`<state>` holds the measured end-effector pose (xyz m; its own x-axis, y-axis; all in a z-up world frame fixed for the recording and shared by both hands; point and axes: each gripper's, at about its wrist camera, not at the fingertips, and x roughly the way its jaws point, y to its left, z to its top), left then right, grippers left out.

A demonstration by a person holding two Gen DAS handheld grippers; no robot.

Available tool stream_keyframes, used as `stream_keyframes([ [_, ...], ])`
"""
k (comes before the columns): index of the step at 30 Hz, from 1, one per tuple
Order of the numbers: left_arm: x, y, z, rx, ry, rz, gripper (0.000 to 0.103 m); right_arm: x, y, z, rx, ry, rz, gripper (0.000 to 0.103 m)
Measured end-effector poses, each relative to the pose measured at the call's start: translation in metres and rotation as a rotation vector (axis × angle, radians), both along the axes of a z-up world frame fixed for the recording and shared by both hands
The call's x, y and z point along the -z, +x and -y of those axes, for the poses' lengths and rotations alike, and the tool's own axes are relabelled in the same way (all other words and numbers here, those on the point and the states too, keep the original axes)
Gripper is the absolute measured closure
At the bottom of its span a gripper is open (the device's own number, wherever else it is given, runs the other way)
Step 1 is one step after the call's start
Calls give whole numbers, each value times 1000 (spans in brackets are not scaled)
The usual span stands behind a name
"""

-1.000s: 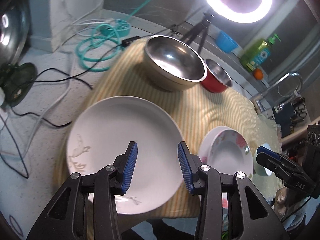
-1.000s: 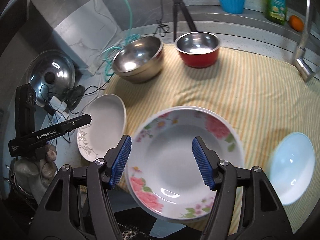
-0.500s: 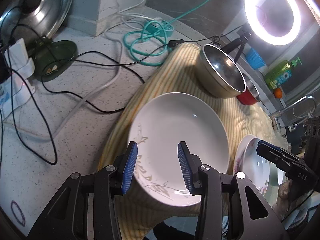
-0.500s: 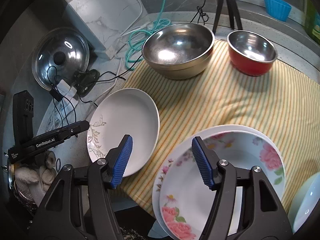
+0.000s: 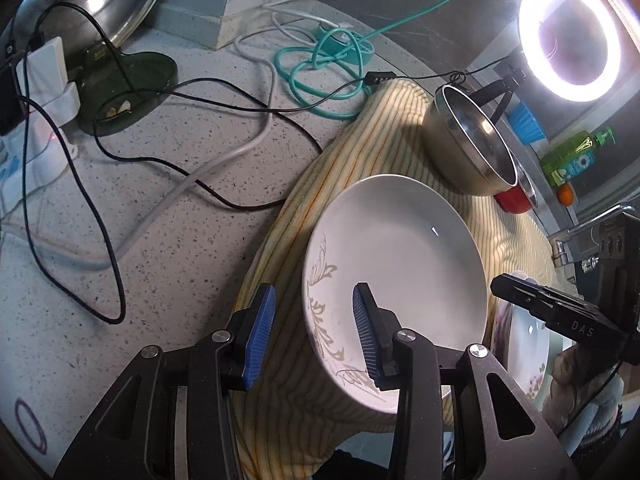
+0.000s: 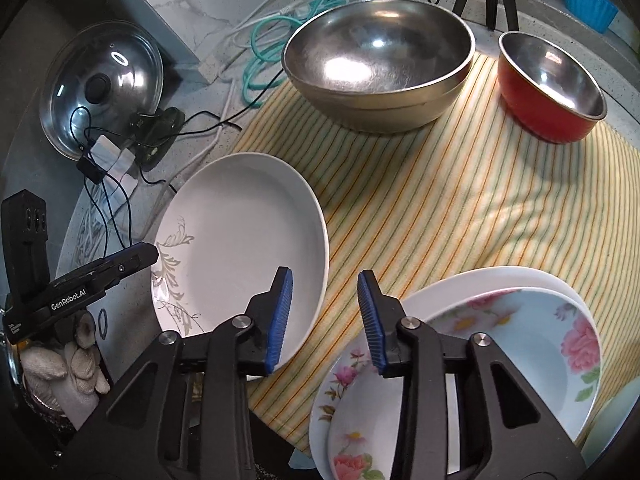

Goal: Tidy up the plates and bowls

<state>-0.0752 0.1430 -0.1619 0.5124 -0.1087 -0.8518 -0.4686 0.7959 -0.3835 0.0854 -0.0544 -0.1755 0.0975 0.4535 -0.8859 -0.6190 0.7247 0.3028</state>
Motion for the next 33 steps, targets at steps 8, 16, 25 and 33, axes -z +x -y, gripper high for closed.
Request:
stream_keyframes([
  [8, 9, 1, -4, 1, -24, -11, 79, 11, 4, -12, -7, -45, -9, 78],
  [16, 13, 4, -4, 15, -33, -12, 86, 19, 6, -15, -11, -54, -32, 89],
  [25, 13, 10, 0, 34, -23, -14, 89, 22, 3, -16, -16, -49, -41, 92],
  [33, 10, 10, 2, 41, -12, -7, 89, 20, 2, -17, -1, -46, -40, 92],
])
